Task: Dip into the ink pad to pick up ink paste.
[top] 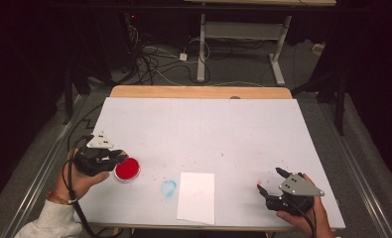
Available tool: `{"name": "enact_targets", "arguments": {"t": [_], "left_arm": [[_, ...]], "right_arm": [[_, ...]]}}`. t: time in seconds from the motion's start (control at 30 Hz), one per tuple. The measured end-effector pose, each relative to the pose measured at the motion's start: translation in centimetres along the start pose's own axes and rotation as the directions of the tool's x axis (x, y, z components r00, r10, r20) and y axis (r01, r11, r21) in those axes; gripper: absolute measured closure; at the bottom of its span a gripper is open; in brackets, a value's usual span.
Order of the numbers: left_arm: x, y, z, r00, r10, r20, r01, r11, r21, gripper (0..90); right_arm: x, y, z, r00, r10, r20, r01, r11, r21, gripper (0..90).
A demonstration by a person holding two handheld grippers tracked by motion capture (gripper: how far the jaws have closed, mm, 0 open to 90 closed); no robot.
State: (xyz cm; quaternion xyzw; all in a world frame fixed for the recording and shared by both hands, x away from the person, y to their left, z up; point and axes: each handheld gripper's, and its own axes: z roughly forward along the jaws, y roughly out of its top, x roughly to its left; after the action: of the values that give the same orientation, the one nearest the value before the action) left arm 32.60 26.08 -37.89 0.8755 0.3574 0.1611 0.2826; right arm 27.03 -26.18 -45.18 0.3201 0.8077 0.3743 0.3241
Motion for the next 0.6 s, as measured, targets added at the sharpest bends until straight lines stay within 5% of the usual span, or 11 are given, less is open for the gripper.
{"name": "enact_targets", "arguments": {"t": [0.2,0.6], "left_arm": [[-0.5,0.2,-0.4,0.9999,0.015,-0.004,-0.015,0.9998,-0.011,73.6],[0.2,-0.4,3.3,0.9993,-0.001,0.037,-0.002,0.9969,0.078,73.6]], "right_arm": [[0.1,0.0,-0.2,1.0,-0.004,-0.001,0.004,1.0,-0.001,21.9],[0.3,0.0,-0.1,1.0,-0.008,-0.003,0.008,1.0,-0.005,21.9]]}}
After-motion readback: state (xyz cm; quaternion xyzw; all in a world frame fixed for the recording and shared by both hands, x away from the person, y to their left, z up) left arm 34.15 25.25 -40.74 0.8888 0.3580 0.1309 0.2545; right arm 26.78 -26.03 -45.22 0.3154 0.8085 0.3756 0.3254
